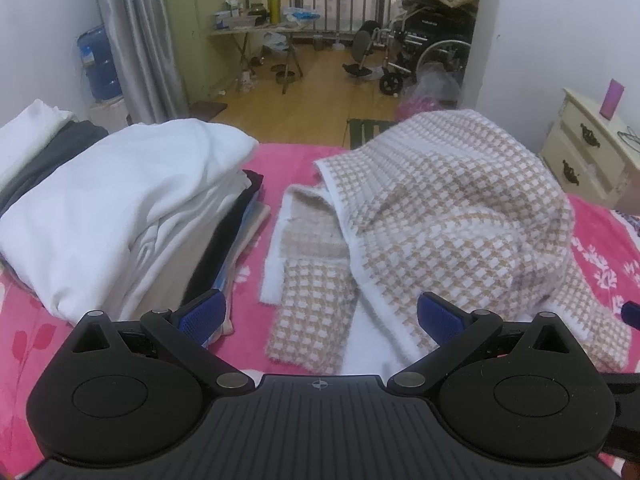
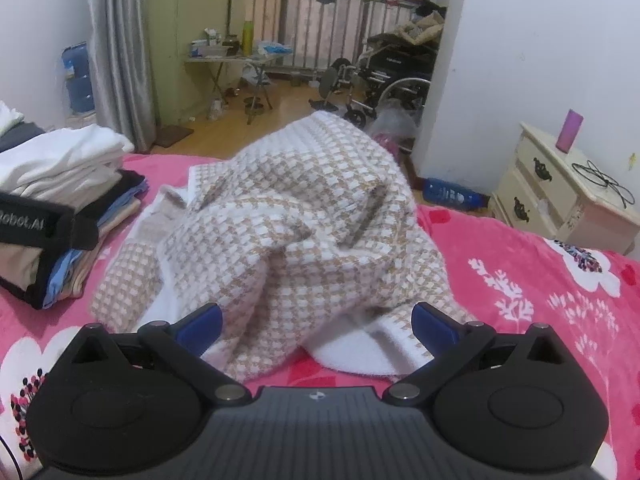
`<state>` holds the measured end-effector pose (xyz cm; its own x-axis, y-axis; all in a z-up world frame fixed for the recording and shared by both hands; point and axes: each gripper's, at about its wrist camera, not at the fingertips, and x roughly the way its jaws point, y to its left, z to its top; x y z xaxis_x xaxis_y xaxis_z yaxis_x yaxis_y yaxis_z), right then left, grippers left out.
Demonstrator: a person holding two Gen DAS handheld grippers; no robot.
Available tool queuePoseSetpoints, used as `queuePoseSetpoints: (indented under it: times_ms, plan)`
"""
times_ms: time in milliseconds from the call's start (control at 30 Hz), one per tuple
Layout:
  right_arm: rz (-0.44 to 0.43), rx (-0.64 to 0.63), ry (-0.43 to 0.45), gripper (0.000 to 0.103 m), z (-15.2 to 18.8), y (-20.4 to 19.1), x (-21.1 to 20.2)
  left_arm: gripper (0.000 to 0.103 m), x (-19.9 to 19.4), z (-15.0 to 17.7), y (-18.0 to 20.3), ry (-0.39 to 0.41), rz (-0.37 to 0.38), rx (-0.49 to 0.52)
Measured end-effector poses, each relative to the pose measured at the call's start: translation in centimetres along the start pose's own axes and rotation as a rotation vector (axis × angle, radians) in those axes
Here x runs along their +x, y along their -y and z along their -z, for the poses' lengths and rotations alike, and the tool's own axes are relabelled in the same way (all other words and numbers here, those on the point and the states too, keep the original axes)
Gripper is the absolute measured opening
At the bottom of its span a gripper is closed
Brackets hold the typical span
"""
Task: Fold clothes
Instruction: 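Move both grippers toward the crumpled checked coat on the bed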
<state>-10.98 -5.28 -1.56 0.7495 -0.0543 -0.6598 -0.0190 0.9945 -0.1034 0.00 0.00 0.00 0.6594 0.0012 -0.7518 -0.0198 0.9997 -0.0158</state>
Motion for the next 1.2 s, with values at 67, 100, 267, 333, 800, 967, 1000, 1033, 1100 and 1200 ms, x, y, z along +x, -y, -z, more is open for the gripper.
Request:
queuePoseSetpoints:
  times_ms: [67, 100, 267, 333, 800, 967, 1000, 1033, 1100, 1200]
  plan:
    - [0.005, 0.019, -0.001, 0.103, 0.0, 0.1, -0.1, 0.103, 0.0, 0.0, -0.1, -0.001, 0.003, 0.001]
    - [-0.007, 0.033, -0.027, 0.103, -0.3, 0.5, 0.4, 0.103, 0.0, 0.0, -0.1, -0.001, 0.005, 0.001]
    - [-0.001, 0.028, -0.036, 0.103, -0.5, 0.4, 0.5, 0.103, 0.1, -0.1, -0.2, -0.004, 0.012, 0.004]
    - [0.005, 0.024, -0.043, 0.103, -0.4, 0.3, 0.6, 0.103, 0.0, 0.1, -0.2, -0.003, 0.011, 0.008]
    - [0.022, 0.044, -0.081, 0.103, -0.2, 0.6, 1.2, 0.103, 0.4, 0.2, 0.3, 0.001, 0.032, 0.034]
    - [0.022, 0.053, -0.088, 0.103, -0.2, 0.7, 1.2, 0.103, 0.5, 0.2, 0.4, -0.005, 0.019, 0.031]
    - [0.022, 0.054, -0.089, 0.103, -0.2, 0.7, 1.2, 0.103, 0.6, 0.2, 0.4, -0.012, 0.020, 0.030]
    - [0.022, 0.054, -0.091, 0.103, -0.2, 0.7, 1.2, 0.103, 0.8, 0.2, 0.3, -0.022, 0.022, 0.028]
    - [0.021, 0.056, -0.095, 0.103, -0.2, 0.8, 1.3, 0.103, 1.0, 0.3, 0.2, -0.038, 0.022, 0.022]
    - [0.020, 0.057, -0.100, 0.103, -0.1, 0.8, 1.4, 0.103, 1.2, 0.4, 0.2, -0.042, 0.017, 0.016]
